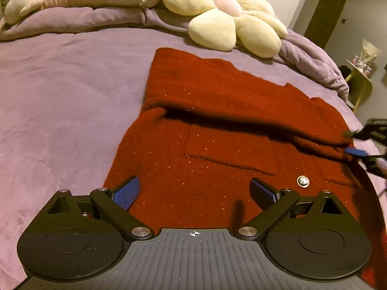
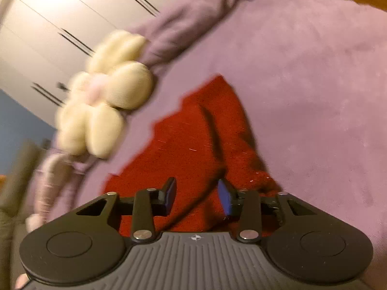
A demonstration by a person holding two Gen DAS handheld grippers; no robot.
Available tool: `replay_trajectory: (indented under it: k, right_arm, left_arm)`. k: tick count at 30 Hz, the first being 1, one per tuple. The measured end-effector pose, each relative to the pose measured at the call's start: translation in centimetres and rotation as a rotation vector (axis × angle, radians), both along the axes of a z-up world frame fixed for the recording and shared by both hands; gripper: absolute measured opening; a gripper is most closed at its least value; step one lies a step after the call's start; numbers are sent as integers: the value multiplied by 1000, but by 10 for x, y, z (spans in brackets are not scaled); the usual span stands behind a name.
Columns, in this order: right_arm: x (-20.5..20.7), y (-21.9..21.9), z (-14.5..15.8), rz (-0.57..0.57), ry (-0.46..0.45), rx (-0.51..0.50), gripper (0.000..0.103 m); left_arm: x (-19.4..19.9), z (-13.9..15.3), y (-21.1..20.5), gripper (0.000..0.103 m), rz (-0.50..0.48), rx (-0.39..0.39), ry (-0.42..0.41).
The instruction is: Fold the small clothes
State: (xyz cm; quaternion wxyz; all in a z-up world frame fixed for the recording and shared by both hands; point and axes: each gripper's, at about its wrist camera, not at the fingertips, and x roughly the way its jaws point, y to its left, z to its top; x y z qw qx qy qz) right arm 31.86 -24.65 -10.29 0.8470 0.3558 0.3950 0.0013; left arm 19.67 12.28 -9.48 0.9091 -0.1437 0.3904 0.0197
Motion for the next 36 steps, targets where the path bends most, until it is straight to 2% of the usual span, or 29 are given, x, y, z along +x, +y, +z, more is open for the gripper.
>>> replay_trajectory:
  k: [1,3,5,8,11,12,14,18,20,21,25,27,29,31,34,36]
  right_arm:
    - [4,1,-7,-16,17,5,22]
    - [11,0,-16,-51,11,38,19]
    - [18,1,-19,-55,10,49,9]
    - [18,5,-10,-29,-21,18,8]
    - [-2,-6,-1,-37,-106,73,8]
    - [-7,-10,-2,-45,-102,70,8]
    - [-4,-9,-11,-40,-7,-36,6]
    - [-4,15,-3,111,-43,-277,8]
    - [-9,21,11,139,-28,-310,14]
    - [-16,22,18,151,-30,-314,14]
    - [-73,17,31,271,-33,-363,23]
    - [-116,8,30,336,-18,-400,23]
    - [-165,-5,28,373,21,-409,28]
    - [-211,-19,28,397,44,-412,28]
    - [-267,-33,40,403,18,-452,29]
    - [-287,-42,45,387,32,-450,41]
  left_arm:
    - [0,0,1,100,-1,0,1]
    - [0,0,2,100,-5,-3,3]
    - [1,0,2,100,-8,-4,5]
    - [0,1,3,100,-12,-8,3]
    - [-4,3,6,100,-2,-28,1]
    - [-4,3,7,100,-3,-32,1]
    - [-3,2,8,100,-9,-18,16]
    - [-3,3,6,100,-28,19,42]
    - [-6,6,6,100,-32,20,51]
    - [-10,8,7,100,-31,22,55]
    - [-34,15,16,100,-33,34,68]
    - [-50,16,21,100,-28,48,90]
    - [-70,16,28,100,-28,43,116]
    - [-92,13,33,100,-34,29,143]
    - [-118,8,36,100,-50,8,183]
    - [-131,6,38,100,-55,-9,197]
